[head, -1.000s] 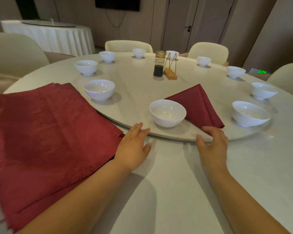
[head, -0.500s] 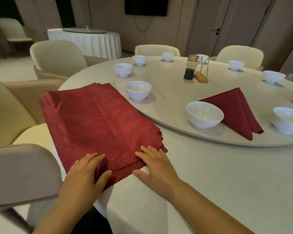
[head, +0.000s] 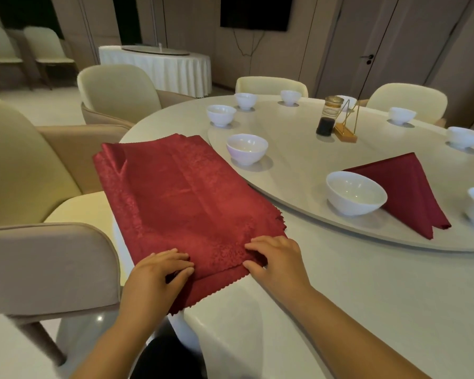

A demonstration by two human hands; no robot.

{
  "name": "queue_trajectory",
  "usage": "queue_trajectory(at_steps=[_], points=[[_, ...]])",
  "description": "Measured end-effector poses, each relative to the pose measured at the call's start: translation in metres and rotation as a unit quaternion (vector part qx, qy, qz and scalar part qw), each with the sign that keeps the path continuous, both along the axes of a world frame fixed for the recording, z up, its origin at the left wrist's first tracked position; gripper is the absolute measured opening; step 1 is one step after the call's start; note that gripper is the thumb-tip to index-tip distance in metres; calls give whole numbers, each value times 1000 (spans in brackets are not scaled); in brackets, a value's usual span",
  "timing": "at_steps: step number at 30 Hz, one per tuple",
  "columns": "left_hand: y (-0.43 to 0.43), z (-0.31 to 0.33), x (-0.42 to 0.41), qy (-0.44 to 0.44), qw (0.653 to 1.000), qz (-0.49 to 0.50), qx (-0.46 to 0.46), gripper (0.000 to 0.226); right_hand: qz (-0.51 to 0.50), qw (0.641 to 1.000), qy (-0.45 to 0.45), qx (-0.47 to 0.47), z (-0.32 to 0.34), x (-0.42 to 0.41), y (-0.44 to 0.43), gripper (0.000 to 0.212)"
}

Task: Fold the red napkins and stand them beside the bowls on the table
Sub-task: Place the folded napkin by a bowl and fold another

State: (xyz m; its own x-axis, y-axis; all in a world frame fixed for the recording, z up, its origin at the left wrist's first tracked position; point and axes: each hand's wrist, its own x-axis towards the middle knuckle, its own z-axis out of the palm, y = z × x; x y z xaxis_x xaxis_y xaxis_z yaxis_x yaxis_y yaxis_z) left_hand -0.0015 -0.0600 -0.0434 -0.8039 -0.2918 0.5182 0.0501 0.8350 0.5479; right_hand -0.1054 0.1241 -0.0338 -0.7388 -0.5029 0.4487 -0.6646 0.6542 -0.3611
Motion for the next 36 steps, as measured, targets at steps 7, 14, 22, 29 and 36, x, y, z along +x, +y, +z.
queue_trajectory(at_steps=[7, 14, 22, 29, 36], points=[[-2, 3, 2, -54, 998, 7, -39, 35, 23, 999, 22, -7, 2, 1, -4, 9], [-7, 5, -1, -31, 998, -37, -38, 39, 42, 999, -29, 1, 4, -8, -7, 13], [25, 56, -6, 37, 989, -46, 139, 15, 33, 939, -175, -295, 54, 13, 22, 23], [81, 55, -4, -26, 958, -239, 155, 7, 31, 966, -167, -197, 54, 27, 96, 37], [93, 24, -12, -76, 964, -207, 151, 18, 72, 996, 14, 55, 32, 47, 111, 65]])
